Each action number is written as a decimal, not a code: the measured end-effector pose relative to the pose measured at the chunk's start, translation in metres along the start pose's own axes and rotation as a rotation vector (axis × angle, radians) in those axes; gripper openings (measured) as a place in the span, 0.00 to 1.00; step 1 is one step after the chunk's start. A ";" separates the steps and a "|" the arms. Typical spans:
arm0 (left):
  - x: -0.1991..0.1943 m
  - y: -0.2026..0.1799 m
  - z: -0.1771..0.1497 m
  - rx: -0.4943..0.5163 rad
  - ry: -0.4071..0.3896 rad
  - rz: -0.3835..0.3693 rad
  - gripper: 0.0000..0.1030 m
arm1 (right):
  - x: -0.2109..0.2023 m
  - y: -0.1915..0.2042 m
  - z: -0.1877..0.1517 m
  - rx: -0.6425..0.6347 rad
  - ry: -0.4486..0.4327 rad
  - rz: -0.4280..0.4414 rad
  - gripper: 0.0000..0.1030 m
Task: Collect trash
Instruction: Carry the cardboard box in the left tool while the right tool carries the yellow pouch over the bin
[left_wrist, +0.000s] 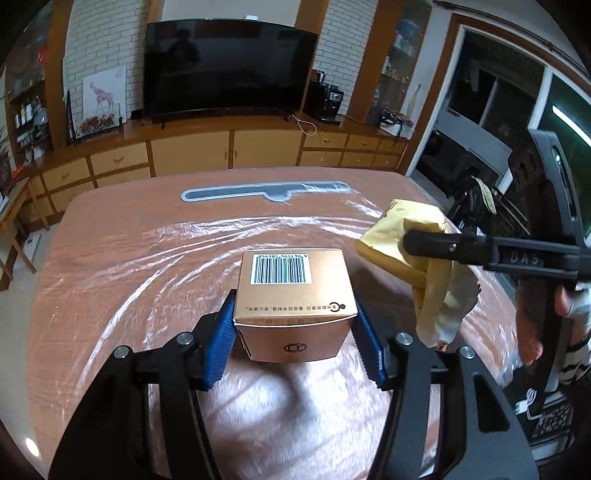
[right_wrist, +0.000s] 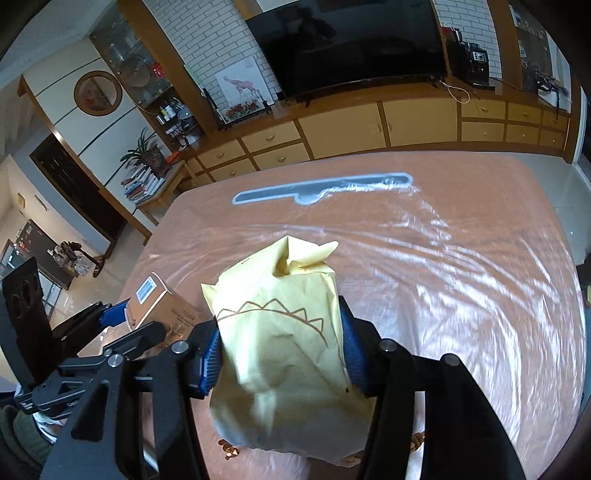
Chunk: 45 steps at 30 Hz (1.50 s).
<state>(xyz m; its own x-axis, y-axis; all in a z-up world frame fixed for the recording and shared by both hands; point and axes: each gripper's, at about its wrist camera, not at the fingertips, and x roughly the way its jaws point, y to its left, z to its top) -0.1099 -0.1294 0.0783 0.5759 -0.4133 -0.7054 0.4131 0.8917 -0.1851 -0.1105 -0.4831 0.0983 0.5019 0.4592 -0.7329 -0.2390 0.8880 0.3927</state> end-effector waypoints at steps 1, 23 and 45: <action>-0.004 -0.003 -0.003 0.013 0.001 0.000 0.57 | -0.004 0.001 -0.004 0.002 -0.001 0.005 0.51; -0.062 -0.027 -0.058 0.112 0.031 -0.069 0.57 | -0.066 0.035 -0.095 -0.003 0.036 0.064 0.51; -0.101 -0.062 -0.129 0.247 0.175 -0.244 0.57 | -0.085 0.050 -0.184 -0.003 0.206 0.105 0.51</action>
<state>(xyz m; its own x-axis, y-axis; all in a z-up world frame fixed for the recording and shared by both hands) -0.2846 -0.1188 0.0726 0.3188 -0.5511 -0.7711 0.6931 0.6905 -0.2069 -0.3183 -0.4741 0.0780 0.2942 0.5435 -0.7862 -0.2837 0.8352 0.4711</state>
